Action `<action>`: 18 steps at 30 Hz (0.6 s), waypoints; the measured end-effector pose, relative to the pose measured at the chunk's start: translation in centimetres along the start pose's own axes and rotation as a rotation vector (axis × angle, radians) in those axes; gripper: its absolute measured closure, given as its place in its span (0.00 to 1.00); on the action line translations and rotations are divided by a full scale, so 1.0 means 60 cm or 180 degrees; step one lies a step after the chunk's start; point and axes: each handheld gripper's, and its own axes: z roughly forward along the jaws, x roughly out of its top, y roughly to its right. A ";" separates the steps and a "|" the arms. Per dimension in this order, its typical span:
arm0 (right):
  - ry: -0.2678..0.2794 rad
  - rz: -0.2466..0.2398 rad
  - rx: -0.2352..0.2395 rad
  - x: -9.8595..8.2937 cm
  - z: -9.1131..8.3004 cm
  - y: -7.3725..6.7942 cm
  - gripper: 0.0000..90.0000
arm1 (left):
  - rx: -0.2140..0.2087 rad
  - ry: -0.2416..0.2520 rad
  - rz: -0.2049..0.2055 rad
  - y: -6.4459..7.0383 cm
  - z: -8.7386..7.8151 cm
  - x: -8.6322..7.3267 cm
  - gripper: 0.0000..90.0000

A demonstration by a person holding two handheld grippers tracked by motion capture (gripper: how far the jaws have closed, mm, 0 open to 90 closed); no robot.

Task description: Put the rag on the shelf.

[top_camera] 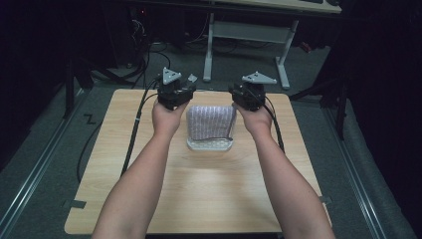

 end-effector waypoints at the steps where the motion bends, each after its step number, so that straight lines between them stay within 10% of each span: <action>1: -0.0016 -0.0028 -0.0005 -0.002 -0.005 -0.004 0.78 | 0.0005 -0.0001 -0.0029 -0.001 -0.003 -0.002 0.65; 18: 0.0108 -0.0150 0.0020 -0.012 -0.065 -0.027 0.68 | -0.0066 0.0002 -0.0068 0.007 -0.066 -0.023 0.62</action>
